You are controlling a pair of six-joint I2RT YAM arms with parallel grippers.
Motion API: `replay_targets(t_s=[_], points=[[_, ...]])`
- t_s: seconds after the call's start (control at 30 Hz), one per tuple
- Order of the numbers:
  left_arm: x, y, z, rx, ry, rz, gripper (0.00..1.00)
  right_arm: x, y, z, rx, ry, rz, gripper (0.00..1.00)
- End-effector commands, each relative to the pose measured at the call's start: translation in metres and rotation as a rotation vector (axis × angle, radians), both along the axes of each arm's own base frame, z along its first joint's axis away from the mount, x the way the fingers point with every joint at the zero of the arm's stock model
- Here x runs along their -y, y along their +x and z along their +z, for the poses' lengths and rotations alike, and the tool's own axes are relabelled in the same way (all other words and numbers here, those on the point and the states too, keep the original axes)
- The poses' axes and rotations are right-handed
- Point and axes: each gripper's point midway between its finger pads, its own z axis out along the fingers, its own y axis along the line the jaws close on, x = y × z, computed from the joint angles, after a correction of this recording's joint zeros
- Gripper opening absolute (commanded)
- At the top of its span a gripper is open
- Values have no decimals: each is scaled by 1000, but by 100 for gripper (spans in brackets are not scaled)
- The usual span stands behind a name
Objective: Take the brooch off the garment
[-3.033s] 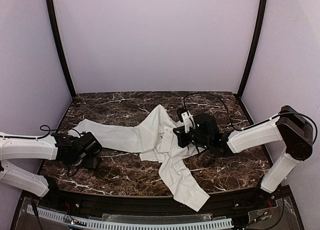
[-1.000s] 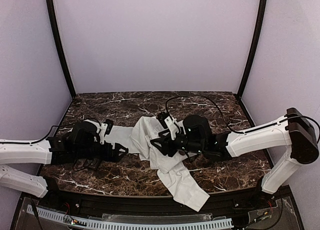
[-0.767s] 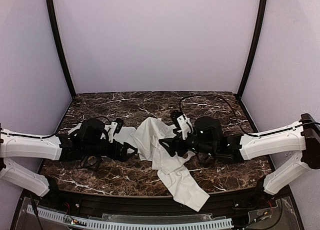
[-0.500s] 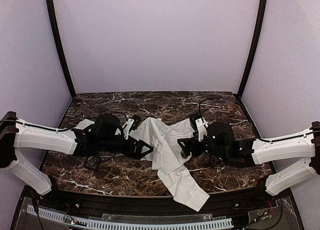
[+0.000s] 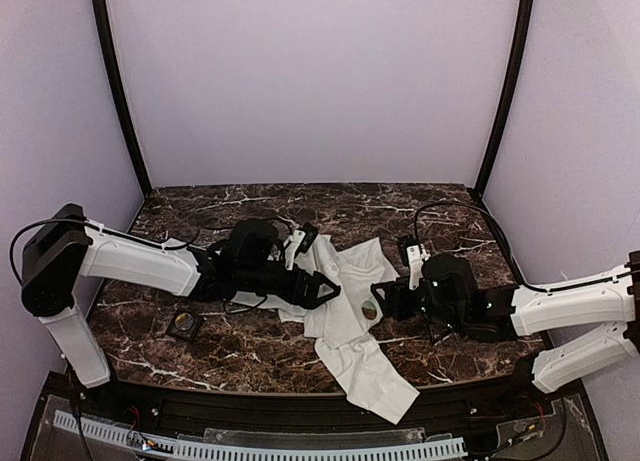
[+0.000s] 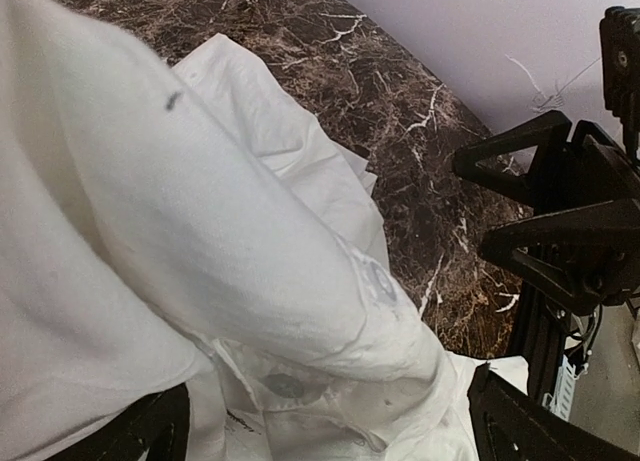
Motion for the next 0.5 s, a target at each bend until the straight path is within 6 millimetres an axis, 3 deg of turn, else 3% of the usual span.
replay_targets(t_s=[0.0, 0.33, 0.4, 0.47], points=[[12, 12, 14, 36, -39, 26, 99, 4, -4, -10, -21, -6, -31, 65], [10, 39, 1, 64, -32, 166, 98, -10, -10, -28, -65, -10, -26, 62], [9, 40, 1, 68, -36, 177, 91, -12, -10, -34, -78, -14, -26, 62], [9, 40, -1, 66, -36, 175, 76, -15, -10, -38, -87, -15, -20, 61]])
